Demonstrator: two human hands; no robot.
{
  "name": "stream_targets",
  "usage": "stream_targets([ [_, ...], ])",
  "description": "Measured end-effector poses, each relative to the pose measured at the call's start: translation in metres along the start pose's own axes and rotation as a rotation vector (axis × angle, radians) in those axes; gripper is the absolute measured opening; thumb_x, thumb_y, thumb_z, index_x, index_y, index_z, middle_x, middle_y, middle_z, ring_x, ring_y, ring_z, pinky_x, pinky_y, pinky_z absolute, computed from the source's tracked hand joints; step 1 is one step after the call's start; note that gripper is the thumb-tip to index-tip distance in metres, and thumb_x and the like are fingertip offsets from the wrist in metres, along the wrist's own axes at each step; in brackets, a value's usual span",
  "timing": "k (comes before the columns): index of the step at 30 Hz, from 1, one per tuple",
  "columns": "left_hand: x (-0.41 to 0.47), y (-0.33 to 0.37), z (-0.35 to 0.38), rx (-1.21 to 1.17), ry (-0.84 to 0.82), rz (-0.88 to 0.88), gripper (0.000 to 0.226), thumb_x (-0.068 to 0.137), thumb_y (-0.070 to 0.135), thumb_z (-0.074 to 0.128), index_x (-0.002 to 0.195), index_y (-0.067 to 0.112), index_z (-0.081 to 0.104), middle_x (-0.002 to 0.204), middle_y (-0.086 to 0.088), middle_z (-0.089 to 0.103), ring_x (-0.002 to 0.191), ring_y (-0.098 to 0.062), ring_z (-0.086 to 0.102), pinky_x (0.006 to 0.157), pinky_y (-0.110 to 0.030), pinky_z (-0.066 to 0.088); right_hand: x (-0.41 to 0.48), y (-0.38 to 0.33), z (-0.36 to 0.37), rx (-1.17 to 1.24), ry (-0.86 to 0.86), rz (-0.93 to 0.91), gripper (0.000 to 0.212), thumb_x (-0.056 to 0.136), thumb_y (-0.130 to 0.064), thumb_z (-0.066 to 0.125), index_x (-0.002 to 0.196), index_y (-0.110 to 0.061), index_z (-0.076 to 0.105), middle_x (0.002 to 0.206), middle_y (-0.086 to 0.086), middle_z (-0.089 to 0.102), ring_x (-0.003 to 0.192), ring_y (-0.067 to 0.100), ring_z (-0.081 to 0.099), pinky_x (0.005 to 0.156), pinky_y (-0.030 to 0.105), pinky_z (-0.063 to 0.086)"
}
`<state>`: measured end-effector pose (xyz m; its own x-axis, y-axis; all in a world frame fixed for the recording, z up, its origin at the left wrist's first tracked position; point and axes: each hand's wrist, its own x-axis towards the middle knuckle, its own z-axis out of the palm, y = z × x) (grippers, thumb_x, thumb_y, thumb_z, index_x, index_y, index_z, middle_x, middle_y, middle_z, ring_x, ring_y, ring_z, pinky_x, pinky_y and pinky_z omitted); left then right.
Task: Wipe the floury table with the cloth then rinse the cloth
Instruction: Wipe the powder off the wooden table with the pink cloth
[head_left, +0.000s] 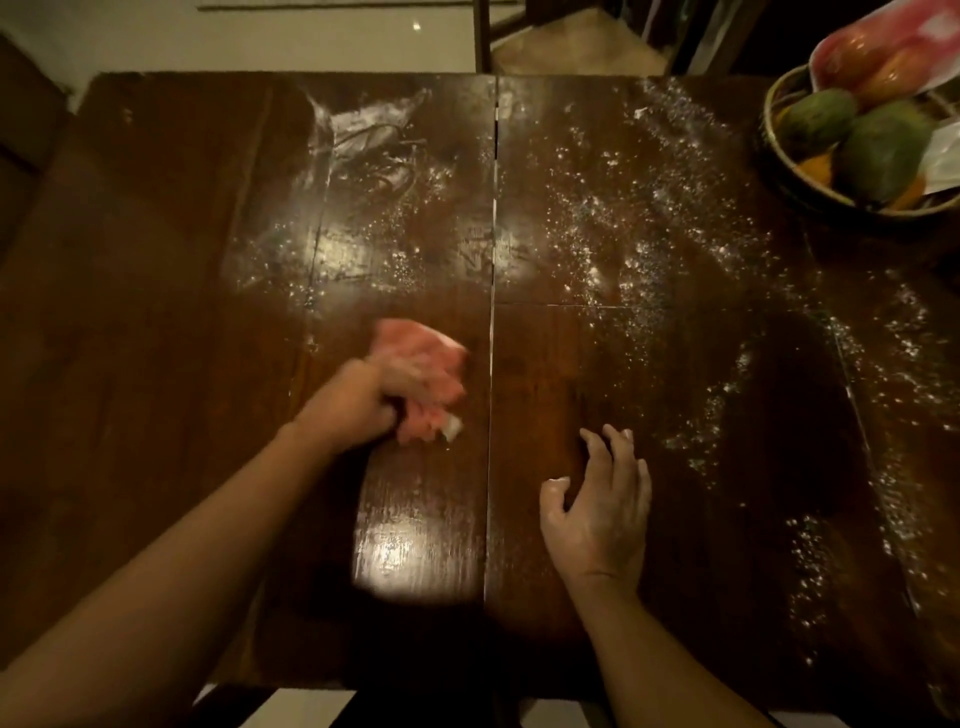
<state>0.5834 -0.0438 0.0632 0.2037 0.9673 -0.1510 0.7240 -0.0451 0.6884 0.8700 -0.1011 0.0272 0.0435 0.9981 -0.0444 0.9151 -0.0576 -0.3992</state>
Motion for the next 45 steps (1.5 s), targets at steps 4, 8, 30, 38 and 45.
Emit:
stream_targets([
  [4,-0.002,-0.03,-0.014,0.136,0.488,-0.533,0.077,0.076,-0.012,0.049,0.137,0.035,0.053,0.149,0.006,0.045,0.139,-0.025,0.04,0.118,-0.059,0.021,-0.001,0.003,0.0,-0.041,-0.01,-0.069,0.053,0.088,-0.023,0.059,0.138,-0.013,0.05,0.152,0.012,0.04,0.15,0.03,0.025,0.123,0.053,0.021],
  [8,-0.021,-0.008,0.02,0.24,0.271,-0.251,0.08,0.073,-0.015,0.047,0.146,0.018,0.046,0.156,-0.007,0.036,0.148,-0.027,0.022,0.118,-0.058,0.016,-0.005,0.007,0.001,-0.094,-0.055,-0.37,0.052,0.088,-0.03,0.049,0.138,-0.017,0.051,0.151,0.01,0.043,0.149,0.032,0.029,0.12,0.056,0.024],
  [30,-0.003,-0.124,-0.096,0.198,-0.025,0.037,0.066,0.095,0.005,0.05,0.149,0.038,0.035,0.161,0.017,0.02,0.151,-0.006,0.003,0.122,-0.039,-0.007,0.109,-0.127,0.054,-0.122,-0.214,-0.53,0.064,0.089,-0.043,0.038,0.152,-0.034,0.034,0.166,-0.003,0.02,0.154,0.016,0.014,0.123,0.051,0.015],
  [38,0.065,-0.167,-0.151,0.134,0.641,-0.581,0.05,0.089,0.006,0.046,0.135,0.024,0.052,0.138,-0.007,0.052,0.13,-0.031,0.046,0.113,-0.058,0.029,0.113,-0.134,0.055,-0.088,-0.247,-0.449,0.064,0.089,-0.043,0.034,0.152,-0.036,0.034,0.166,-0.009,0.017,0.154,0.008,0.009,0.125,0.043,0.009],
  [45,0.114,-0.092,-0.086,0.099,0.042,0.059,0.067,0.088,-0.002,0.049,0.139,0.041,0.049,0.154,0.017,0.033,0.147,-0.008,0.016,0.121,-0.041,0.001,0.116,-0.136,0.058,-0.052,-0.174,-0.356,0.064,0.087,-0.04,0.037,0.15,-0.03,0.039,0.165,-0.004,0.024,0.153,0.012,0.015,0.124,0.038,0.009],
])
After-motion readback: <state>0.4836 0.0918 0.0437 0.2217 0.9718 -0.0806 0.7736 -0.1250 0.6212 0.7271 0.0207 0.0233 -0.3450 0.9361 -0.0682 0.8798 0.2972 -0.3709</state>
